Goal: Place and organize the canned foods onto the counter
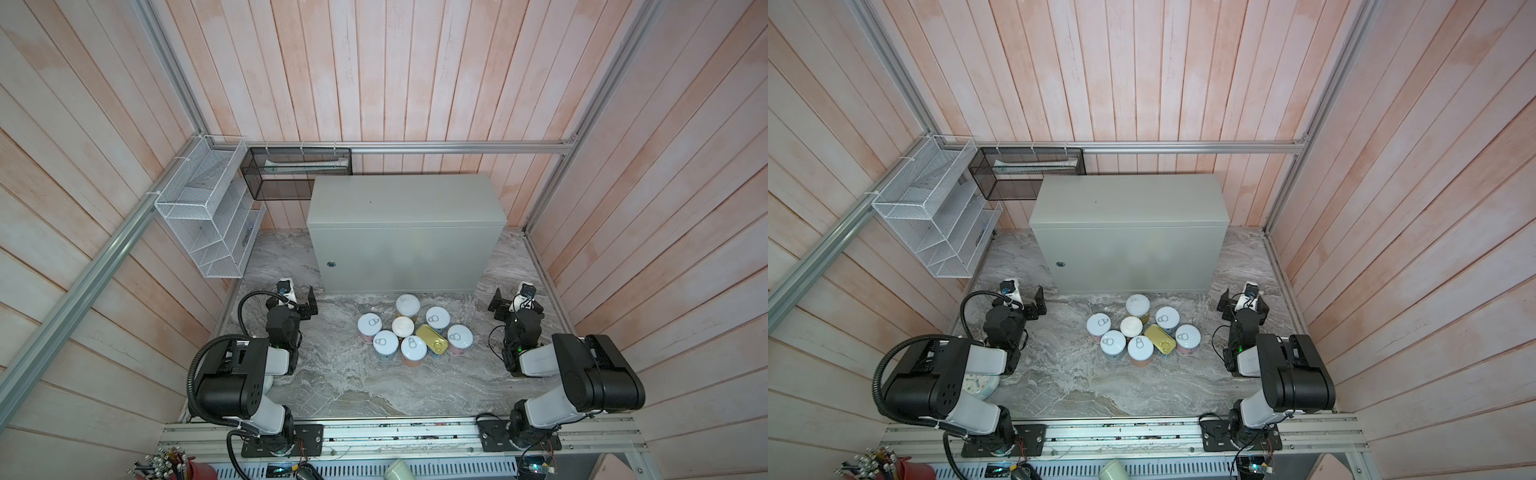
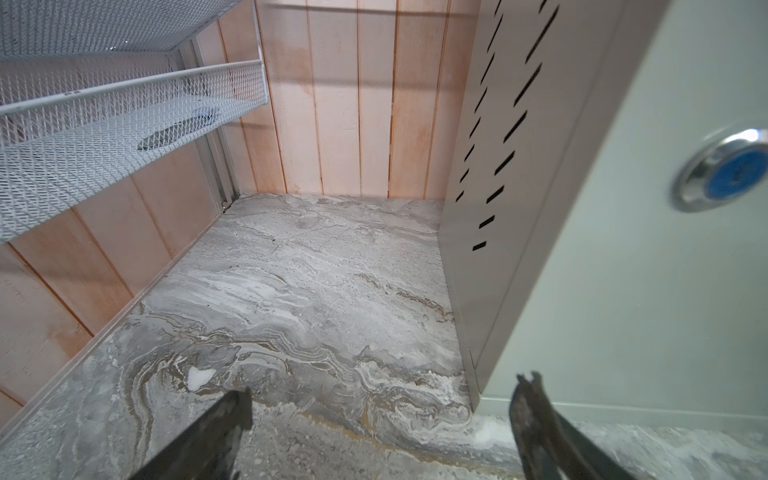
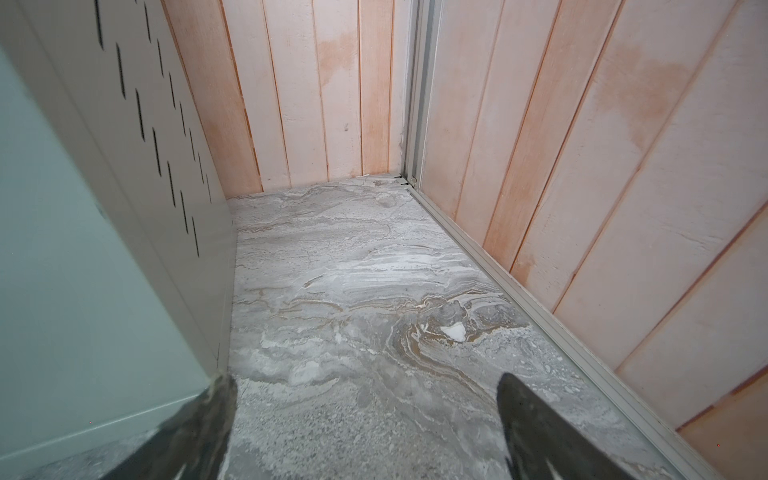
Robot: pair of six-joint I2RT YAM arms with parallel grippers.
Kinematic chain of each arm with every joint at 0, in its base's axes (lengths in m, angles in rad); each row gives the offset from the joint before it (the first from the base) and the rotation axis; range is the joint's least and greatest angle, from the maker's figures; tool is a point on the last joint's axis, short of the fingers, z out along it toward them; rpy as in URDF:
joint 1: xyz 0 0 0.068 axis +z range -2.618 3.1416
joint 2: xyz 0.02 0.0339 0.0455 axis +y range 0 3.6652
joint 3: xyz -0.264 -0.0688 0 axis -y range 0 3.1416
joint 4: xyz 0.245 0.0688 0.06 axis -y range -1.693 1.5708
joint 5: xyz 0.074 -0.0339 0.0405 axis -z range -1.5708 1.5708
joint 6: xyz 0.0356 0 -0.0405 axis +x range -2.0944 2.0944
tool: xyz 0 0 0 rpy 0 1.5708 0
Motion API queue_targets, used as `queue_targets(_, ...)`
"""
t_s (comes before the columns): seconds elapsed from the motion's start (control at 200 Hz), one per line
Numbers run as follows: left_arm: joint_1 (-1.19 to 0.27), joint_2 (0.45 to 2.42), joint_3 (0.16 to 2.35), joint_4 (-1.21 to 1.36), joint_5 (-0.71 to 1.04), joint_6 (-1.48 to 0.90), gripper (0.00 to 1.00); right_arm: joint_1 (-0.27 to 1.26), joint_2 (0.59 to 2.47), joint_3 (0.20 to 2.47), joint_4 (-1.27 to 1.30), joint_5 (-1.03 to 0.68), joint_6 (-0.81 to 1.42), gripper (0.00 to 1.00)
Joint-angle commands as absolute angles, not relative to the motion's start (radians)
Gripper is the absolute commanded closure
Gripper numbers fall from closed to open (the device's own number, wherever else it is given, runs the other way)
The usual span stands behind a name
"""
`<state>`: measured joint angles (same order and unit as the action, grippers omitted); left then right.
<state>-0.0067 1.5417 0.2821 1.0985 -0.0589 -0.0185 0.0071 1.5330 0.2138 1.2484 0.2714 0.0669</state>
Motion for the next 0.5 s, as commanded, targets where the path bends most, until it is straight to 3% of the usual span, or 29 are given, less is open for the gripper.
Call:
queue_targets(0.0,-0.002,1.544,0.285,1.118,-0.048,-0.008,0.00,0.012,1.520,0.229,1.239,0.285,0.063,0.02)
queue_targets(0.49,0.000,1.522,0.304,1.072,-0.029,-0.002,0.00,0.014,1.515,0.226,1.245,0.290,0.060,0.02)
